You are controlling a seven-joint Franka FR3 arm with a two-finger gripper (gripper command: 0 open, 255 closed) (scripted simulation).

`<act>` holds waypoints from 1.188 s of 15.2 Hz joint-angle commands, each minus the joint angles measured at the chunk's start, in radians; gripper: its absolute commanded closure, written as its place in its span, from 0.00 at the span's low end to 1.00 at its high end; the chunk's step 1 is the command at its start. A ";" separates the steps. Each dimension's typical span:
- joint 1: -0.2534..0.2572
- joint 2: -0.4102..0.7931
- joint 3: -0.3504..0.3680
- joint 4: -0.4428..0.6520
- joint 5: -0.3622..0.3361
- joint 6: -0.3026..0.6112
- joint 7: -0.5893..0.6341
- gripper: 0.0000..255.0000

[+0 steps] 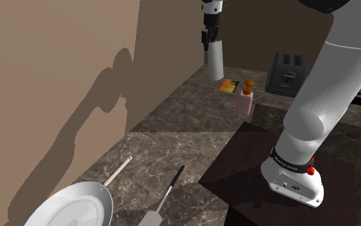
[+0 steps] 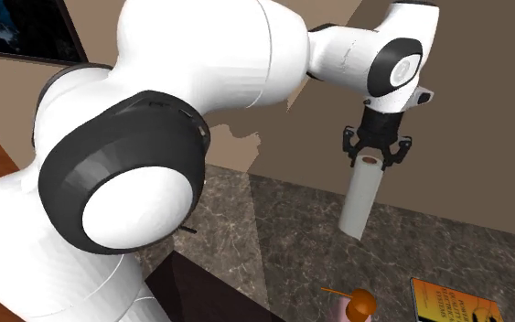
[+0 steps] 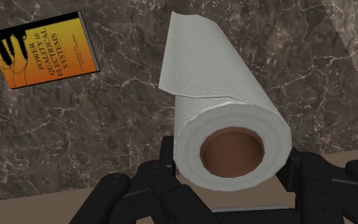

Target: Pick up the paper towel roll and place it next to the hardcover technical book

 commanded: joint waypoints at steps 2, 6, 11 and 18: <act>-0.038 0.031 -0.035 0.004 0.012 0.028 -0.076 1.00; -0.088 0.073 -0.076 0.021 0.031 0.054 -0.170 1.00; -0.156 0.148 -0.120 0.070 0.066 0.077 -0.290 1.00; -0.268 0.292 -0.164 0.198 0.135 0.083 -0.452 1.00</act>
